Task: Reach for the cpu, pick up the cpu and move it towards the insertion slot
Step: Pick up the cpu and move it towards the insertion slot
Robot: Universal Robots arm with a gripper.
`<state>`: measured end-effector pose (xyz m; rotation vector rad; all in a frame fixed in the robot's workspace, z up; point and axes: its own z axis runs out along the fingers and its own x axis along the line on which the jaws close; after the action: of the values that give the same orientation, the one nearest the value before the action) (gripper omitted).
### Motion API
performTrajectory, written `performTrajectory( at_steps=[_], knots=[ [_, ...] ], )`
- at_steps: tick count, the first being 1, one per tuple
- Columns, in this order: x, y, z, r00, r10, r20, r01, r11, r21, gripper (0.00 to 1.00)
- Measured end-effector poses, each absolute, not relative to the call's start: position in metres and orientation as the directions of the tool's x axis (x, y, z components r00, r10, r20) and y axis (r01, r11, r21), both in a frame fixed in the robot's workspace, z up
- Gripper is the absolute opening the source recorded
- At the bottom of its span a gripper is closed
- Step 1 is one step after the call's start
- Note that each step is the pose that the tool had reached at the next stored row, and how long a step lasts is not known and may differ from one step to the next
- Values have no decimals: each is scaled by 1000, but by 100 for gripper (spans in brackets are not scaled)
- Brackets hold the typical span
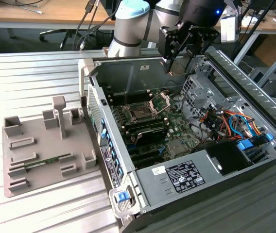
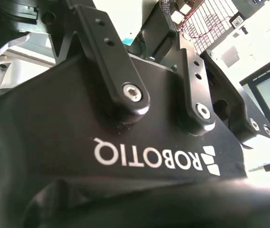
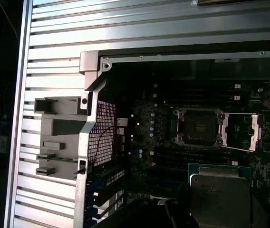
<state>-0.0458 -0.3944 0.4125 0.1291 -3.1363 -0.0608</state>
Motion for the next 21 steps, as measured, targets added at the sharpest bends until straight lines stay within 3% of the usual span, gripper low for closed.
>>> performTrajectory(
  at_steps=[21],
  knots=[
    [-39,-394,412,-997,-82,0,-82,996,39,55]
  ],
)
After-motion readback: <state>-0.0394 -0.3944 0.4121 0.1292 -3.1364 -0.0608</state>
